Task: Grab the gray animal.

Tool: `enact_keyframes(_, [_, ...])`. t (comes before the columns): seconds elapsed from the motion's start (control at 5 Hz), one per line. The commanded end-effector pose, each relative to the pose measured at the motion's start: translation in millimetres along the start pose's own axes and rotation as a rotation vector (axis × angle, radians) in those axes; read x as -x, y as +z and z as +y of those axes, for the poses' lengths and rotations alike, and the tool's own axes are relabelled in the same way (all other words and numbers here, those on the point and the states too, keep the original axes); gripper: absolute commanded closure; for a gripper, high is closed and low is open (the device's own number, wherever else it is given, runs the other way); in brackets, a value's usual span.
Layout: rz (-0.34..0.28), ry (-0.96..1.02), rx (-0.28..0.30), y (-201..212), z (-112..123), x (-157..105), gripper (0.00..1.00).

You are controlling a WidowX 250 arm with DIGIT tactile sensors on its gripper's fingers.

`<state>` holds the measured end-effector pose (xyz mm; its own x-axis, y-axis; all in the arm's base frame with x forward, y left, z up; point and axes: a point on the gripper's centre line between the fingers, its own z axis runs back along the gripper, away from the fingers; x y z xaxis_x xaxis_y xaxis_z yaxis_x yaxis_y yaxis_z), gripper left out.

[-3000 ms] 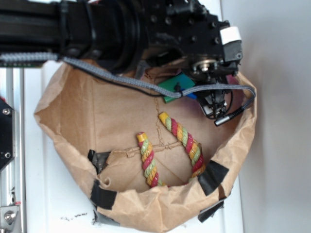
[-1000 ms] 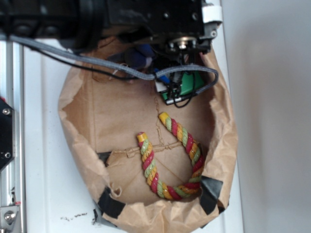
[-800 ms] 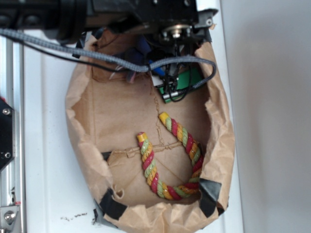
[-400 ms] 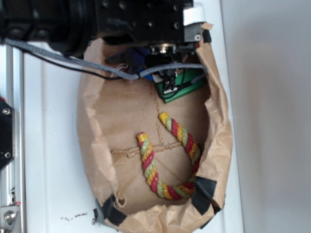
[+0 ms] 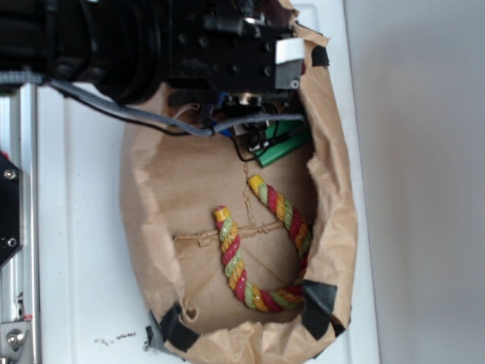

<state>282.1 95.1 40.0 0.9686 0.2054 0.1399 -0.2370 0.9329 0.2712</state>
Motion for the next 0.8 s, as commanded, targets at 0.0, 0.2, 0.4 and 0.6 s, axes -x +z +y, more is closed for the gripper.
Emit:
enact_keyframes(0.0, [-0.007, -0.041, 0.043, 34.7, 12.7, -4.3, 0.0])
enact_keyframes(0.2, [0.008, -0.014, 0.041, 32.2, 11.6, -3.1, 1.0])
enact_keyframes(0.4, [0.003, -0.012, 0.055, 30.7, 10.2, -3.8, 1.0])
enact_keyframes(0.6, [-0.006, -0.004, 0.066, 28.9, 9.0, -4.8, 1.0])
